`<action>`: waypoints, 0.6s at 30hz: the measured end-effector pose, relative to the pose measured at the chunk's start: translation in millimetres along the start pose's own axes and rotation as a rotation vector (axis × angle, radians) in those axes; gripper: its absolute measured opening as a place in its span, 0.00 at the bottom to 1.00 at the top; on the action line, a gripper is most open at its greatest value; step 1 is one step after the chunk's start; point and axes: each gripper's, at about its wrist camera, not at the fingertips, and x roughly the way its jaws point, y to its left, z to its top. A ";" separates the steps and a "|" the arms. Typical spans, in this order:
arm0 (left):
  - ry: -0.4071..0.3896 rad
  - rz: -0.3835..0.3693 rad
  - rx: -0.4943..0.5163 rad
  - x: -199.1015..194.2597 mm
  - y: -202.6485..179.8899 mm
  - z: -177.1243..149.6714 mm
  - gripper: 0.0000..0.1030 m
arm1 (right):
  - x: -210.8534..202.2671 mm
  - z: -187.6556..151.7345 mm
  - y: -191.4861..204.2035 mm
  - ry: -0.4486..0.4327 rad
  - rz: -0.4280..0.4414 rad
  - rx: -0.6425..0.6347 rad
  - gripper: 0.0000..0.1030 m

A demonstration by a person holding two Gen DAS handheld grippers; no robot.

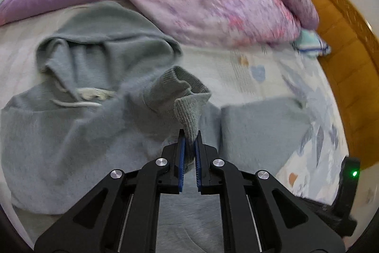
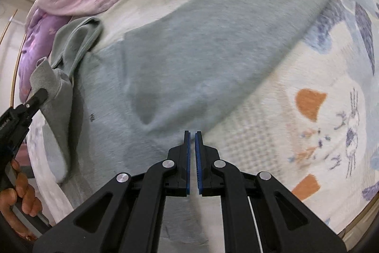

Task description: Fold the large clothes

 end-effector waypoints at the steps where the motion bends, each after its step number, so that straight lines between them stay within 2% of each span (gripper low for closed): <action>1: 0.049 -0.004 -0.009 12.3 -1.6 -1.2 0.24 | 0.5 1.3 -2.2 0.000 -0.001 0.001 0.06; 2: 0.086 -0.006 -0.029 20.6 -0.6 -2.7 0.30 | 0.7 2.4 -4.5 0.001 -0.001 0.000 0.06; 3: 0.098 -0.011 -0.045 24.6 0.3 -3.6 0.42 | 0.2 3.5 -6.8 -0.003 -0.002 0.001 0.06; 4: 0.086 -0.038 -0.061 23.6 2.9 -4.8 0.64 | 0.5 4.9 -8.0 -0.005 0.002 0.004 0.06; 6: 0.048 -0.050 -0.079 13.0 9.4 -6.7 0.81 | 2.2 8.6 -8.2 -0.008 0.006 0.009 0.06; 8: 0.036 -0.089 -0.094 3.6 19.7 -7.4 0.81 | 4.2 15.2 -4.1 -0.011 0.015 0.004 0.06; 12: 0.016 -0.043 -0.173 -17.5 66.2 2.6 0.81 | 9.3 32.9 22.2 -0.023 0.034 -0.032 0.06; 14: 0.000 0.020 -0.218 -28.6 103.6 15.5 0.81 | 13.2 47.4 43.2 -0.034 0.046 -0.064 0.09; 16: -0.016 0.095 -0.255 -37.4 139.3 30.5 0.81 | 17.6 65.9 68.6 -0.046 0.062 -0.103 0.17; 18: -0.043 0.128 -0.301 -46.9 181.0 51.9 0.81 | 22.5 84.7 94.1 -0.062 0.080 -0.145 0.22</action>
